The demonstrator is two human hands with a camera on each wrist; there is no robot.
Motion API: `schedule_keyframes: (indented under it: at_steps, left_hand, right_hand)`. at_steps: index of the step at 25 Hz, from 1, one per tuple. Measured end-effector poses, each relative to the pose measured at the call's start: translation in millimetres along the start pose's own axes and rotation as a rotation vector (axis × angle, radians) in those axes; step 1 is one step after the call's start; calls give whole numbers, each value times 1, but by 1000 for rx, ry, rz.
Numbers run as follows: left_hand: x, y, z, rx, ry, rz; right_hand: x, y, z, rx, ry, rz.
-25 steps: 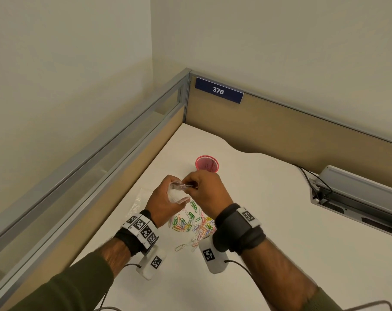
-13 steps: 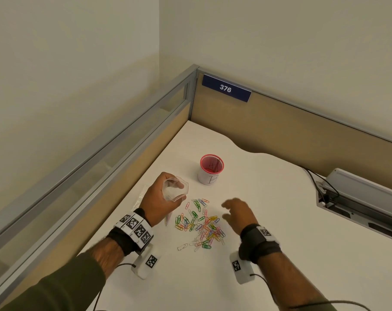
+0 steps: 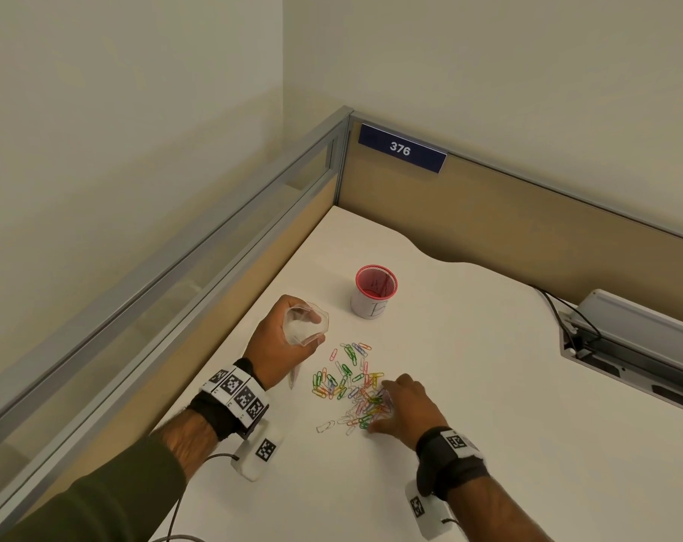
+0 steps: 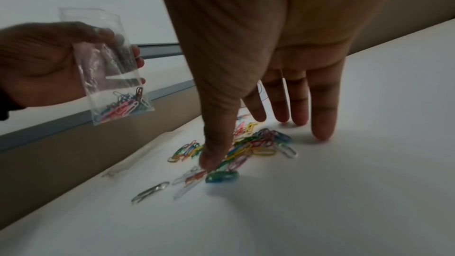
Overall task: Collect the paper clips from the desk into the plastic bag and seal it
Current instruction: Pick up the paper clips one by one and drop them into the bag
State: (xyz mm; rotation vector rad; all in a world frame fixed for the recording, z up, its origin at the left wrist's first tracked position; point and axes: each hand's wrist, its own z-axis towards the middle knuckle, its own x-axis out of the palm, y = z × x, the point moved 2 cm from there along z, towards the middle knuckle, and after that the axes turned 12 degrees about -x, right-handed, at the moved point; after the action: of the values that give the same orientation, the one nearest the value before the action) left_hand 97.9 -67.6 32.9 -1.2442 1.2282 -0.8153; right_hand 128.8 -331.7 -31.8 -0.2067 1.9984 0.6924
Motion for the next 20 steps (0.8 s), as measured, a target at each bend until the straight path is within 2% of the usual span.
schedule_keyframes:
  at_steps: [3,11,16,20]
  left_hand:
    - [3,-1,-1,-6,8,6]
    - [7,-7,0,-4,-4,9]
    - [8,-3,2,-16,-7,25]
    - [10,-2,6,-24,0,31]
  right_hand:
    - [9,10,2,-24,32,-69]
    - [14,11,25,-38,-99,-164]
    - [-1,2,29,45,-136,-79]
    - [-23,-2,19,75,-238,82]
